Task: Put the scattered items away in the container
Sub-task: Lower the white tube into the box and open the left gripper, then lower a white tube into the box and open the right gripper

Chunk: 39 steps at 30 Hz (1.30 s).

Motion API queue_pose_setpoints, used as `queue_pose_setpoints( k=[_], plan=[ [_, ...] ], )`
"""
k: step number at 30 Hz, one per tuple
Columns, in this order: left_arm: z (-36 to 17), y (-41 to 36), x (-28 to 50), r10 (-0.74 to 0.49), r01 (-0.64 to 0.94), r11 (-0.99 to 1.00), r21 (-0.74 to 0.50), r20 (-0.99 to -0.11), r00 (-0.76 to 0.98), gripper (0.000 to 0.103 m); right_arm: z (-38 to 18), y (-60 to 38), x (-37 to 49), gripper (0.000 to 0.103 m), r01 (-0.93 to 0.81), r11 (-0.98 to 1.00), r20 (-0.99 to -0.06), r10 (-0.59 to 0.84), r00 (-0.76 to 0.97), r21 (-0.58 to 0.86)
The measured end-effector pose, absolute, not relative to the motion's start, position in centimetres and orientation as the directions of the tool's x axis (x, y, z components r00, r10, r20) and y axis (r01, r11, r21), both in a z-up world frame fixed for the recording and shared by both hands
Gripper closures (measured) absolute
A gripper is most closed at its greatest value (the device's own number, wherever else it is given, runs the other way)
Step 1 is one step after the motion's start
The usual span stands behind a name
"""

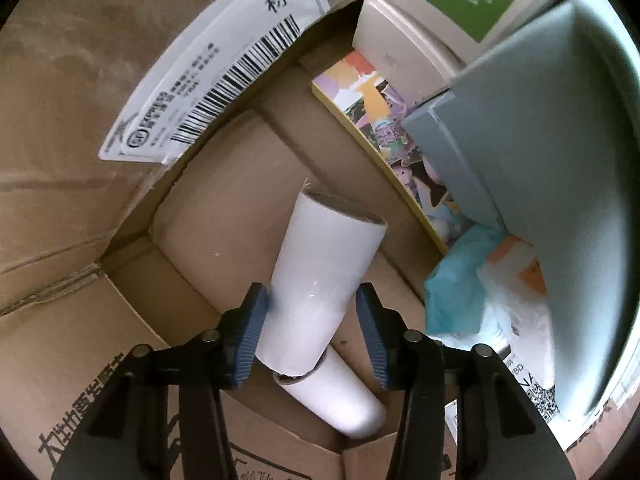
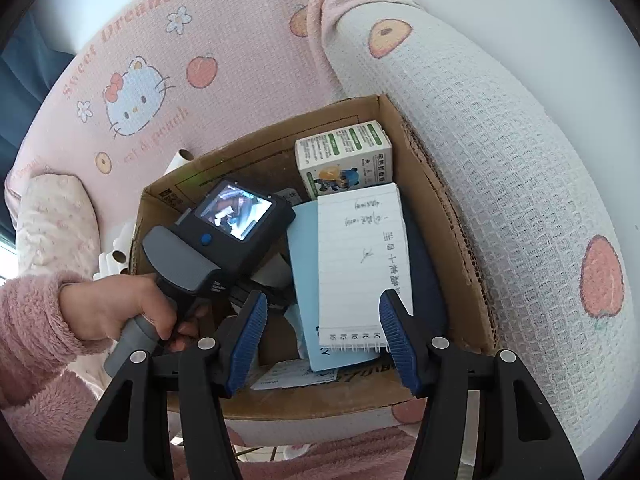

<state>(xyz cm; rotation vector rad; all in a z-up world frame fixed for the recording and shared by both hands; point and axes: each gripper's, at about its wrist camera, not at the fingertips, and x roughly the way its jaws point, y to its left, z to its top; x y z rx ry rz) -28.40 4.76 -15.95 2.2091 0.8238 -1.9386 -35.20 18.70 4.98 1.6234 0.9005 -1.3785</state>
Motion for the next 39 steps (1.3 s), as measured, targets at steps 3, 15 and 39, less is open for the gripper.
queue_pose_setpoints(
  k=[3,15,39],
  plan=[
    [-15.5,3.9,-28.0,0.331,0.478,-0.834,-0.276,-0.943,0.032,0.056,4.7,18.9,-35.3,0.047,0.898,-0.424,-0.989,0.029,0.147,0.121],
    [-12.2,2.0,-24.9,0.486,0.665,-0.603,-0.440,-0.864,-0.131,0.058,4.9,18.7,-34.3,0.046,0.936,-0.331,-0.992,-0.018,0.121,0.120],
    [-5.0,4.1,-19.1,0.393,0.526,-0.727,-0.443,-0.895,-0.211,0.055,4.1,16.4,-31.8,0.040,0.970,-0.218,-0.994,-0.023,0.102,0.105]
  ],
)
